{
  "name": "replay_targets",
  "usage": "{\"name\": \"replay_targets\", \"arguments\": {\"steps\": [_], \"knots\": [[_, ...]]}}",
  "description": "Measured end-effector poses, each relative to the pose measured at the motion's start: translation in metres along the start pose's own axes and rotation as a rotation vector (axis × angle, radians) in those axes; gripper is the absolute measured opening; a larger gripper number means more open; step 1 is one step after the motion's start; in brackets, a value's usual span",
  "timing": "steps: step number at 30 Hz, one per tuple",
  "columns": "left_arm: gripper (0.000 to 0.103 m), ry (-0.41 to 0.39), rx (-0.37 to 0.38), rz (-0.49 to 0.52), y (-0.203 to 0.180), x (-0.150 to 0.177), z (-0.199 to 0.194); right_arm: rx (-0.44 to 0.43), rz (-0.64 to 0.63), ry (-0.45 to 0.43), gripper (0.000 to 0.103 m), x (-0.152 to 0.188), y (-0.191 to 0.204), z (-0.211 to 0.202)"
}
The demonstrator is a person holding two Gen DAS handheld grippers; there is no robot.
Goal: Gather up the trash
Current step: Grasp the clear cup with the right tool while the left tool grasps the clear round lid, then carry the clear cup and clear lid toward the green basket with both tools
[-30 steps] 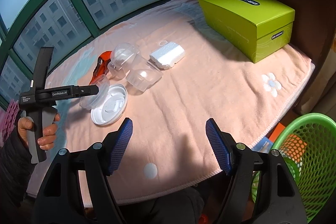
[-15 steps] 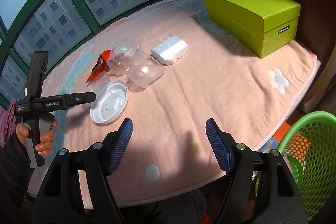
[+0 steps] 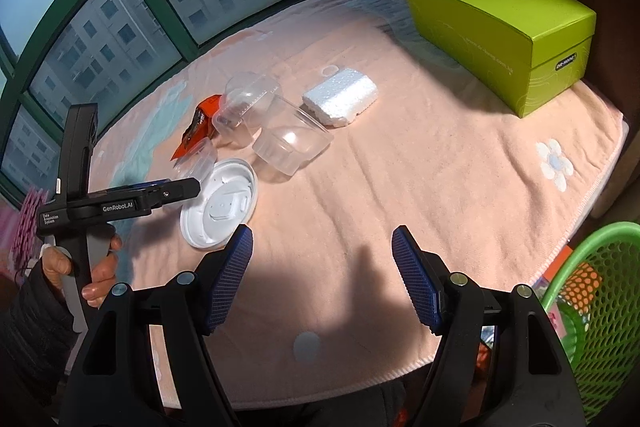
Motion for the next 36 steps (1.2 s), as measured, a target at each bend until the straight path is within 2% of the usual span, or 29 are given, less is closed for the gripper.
{"name": "replay_targets", "arguments": {"steps": [10,15,27,30,36], "knots": [[0.086,-0.054,-0.003,-0.004,0.006,0.004,-0.039,-0.114,0.084,0.032,0.072,-0.029,0.023,0.034],[0.086,-0.083,-0.005,0.003,0.008,0.004,-0.056,-0.168,0.183,0.049,0.072,-0.044,0.024,0.054],[0.086,-0.097,0.000,0.004,0.012,0.012,-0.069,-0.152,0.397,0.082,0.071,-0.056,-0.003,0.094],[0.086,-0.095,-0.001,0.002,0.011,0.013,-0.070,-0.139,0.404,0.078,0.062,-0.057,-0.007,0.095],[0.086,-0.099,-0.005,0.014,0.005,0.014,-0.074,-0.137,0.345,0.035,0.062,-0.057,-0.010,0.071]]}}
Point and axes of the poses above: each gripper's, at about its wrist camera, not at the fingertips, and z roughly the way its jaws point, y to its left, x to its underside, the point moved 10 cm from there along z, roughly the way its jaws point, and after that the axes turned 4 degrees about -x, right-handed, at the moved point
